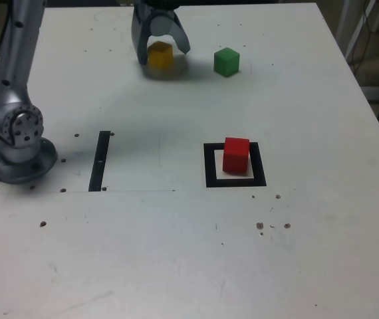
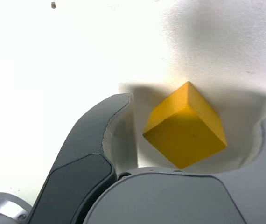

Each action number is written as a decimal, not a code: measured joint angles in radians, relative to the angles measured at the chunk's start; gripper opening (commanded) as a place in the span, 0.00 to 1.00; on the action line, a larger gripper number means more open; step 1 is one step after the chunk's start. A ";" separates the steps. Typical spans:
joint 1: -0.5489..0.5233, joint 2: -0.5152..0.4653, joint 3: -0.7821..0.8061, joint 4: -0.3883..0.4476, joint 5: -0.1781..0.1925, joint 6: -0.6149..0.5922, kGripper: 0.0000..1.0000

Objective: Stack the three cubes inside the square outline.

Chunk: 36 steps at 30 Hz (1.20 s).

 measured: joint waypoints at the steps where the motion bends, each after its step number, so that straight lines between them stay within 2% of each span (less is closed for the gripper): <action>1: 0.000 0.000 0.001 -0.001 -0.001 0.001 0.80; 13: 0.012 0.000 0.014 -0.021 -0.027 0.005 0.64; 29: 0.020 -0.010 0.020 -0.033 -0.047 0.010 0.56; 36: -0.018 -0.066 0.023 -0.019 -0.040 0.009 0.56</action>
